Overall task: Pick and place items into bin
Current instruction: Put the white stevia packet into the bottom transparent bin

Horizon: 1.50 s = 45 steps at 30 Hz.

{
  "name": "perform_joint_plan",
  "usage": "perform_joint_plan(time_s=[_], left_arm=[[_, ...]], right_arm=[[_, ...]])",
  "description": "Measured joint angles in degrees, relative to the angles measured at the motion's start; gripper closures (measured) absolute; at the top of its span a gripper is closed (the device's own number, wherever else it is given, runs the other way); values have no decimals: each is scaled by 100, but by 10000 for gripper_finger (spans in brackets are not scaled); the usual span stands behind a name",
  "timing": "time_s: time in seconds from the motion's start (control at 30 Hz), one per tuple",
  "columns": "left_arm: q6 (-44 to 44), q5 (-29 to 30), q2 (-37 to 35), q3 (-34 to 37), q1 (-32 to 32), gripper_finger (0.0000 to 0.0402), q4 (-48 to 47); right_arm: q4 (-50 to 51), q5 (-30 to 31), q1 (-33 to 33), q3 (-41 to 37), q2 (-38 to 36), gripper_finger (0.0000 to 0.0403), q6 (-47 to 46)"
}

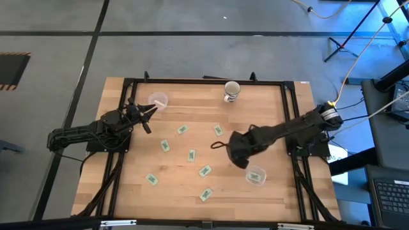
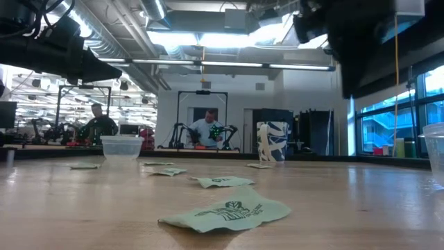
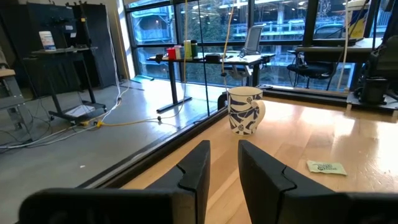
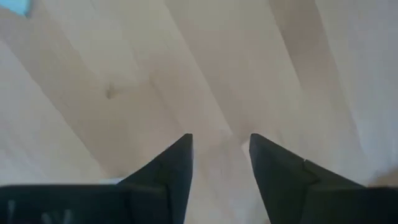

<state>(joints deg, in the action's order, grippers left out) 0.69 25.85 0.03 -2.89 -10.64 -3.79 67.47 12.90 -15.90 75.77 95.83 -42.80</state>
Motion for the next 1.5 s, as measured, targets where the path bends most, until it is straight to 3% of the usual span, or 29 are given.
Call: perform_joint_plan(time_s=[0.27,0.43,0.67,0.83,1.3,1.5], left_arm=[[3,2,0,0,0,325,0],[6,0,0,-1,-1,325,0],[-2,0,2,-1,1,325,0],[3,0,21,0,0,325,-2],[4,4,73,1,0,325,2],[-96,2,74,1,1,325,2]], right_arm=[[-1529,93,631,-2,14,192,1670],[-2318,546,858,0,51,155,2355],[-2578,1018,1048,-17,230,135,1908],[-2676,1001,1125,-27,409,132,2269],[-3202,999,1374,-28,1392,132,2046],[-3120,1006,1591,-28,1521,132,1254]])
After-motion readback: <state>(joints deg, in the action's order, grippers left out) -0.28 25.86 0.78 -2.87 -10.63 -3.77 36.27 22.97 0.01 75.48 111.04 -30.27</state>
